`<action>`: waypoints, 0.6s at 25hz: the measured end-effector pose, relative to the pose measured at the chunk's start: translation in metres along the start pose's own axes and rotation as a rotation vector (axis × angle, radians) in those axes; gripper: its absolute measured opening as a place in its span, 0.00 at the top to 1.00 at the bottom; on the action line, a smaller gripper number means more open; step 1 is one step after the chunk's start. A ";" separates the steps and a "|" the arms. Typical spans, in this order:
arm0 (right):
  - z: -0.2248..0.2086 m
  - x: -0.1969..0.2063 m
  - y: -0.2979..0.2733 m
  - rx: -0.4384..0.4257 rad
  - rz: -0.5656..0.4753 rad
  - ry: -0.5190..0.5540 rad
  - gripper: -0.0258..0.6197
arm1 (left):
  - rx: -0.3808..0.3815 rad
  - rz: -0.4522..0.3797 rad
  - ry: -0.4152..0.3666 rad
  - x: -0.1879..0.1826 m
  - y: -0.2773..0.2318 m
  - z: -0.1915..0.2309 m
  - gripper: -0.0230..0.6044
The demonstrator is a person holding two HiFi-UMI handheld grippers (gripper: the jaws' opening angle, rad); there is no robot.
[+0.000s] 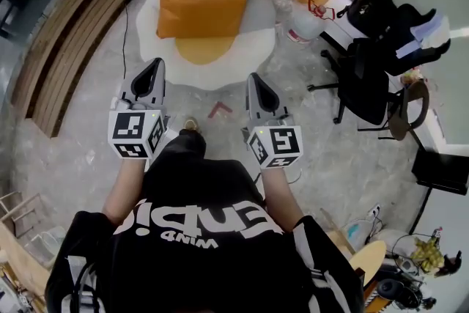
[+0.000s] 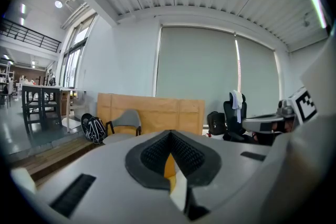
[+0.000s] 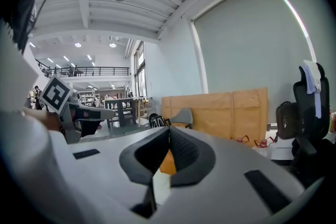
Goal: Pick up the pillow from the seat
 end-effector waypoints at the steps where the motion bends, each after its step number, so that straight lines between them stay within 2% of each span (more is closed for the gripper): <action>1: 0.000 -0.003 -0.008 0.003 -0.002 0.002 0.93 | 0.003 -0.001 0.001 -0.002 -0.006 0.006 0.95; 10: 0.007 -0.023 -0.056 0.054 -0.031 0.000 0.93 | 0.052 -0.015 0.001 -0.013 -0.047 0.051 0.95; 15: -0.009 -0.034 -0.074 0.076 -0.030 -0.003 0.93 | 0.048 -0.019 0.009 -0.025 -0.070 0.061 0.95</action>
Point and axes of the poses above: the fingertips, and each gripper's own axes: y backward along the fingers, z to its left, x out of its underside, the point moved 5 cm from there along y, backward along the fingers, and after that the axes turned 10 degrees about -y, right-handed, at the moved point
